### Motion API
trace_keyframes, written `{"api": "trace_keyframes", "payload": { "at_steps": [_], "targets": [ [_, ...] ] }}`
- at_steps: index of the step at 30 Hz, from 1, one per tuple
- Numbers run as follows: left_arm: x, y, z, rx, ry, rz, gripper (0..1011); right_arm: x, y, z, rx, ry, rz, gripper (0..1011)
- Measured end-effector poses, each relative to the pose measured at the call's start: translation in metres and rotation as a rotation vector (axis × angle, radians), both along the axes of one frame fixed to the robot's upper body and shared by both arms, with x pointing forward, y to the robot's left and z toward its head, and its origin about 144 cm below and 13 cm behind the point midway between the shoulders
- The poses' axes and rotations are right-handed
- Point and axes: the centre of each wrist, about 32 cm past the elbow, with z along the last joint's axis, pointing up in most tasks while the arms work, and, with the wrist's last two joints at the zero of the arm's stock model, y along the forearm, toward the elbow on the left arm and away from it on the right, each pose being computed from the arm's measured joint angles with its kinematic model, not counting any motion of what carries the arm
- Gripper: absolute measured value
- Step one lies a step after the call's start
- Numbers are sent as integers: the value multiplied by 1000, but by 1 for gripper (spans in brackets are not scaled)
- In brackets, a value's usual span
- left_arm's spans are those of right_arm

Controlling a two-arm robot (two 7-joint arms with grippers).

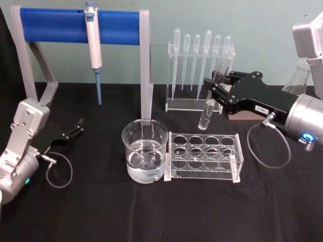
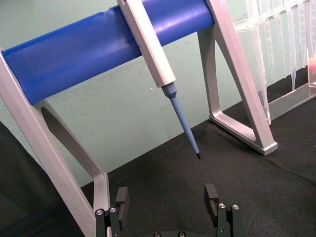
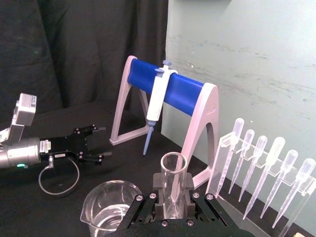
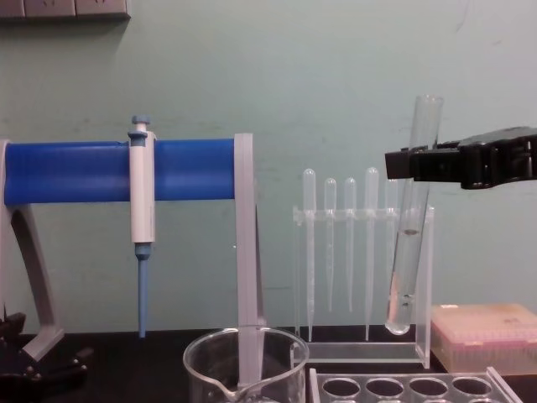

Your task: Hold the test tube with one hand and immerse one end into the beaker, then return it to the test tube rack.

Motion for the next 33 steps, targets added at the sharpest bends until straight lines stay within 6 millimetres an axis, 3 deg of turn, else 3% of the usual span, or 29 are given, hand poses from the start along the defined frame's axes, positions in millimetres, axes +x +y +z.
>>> {"api": "trace_keyframes", "payload": {
  "at_steps": [33],
  "targets": [
    [0,0,0,0,0,0,1000,0,0,-1,0,1,1,226]
  ]
}}
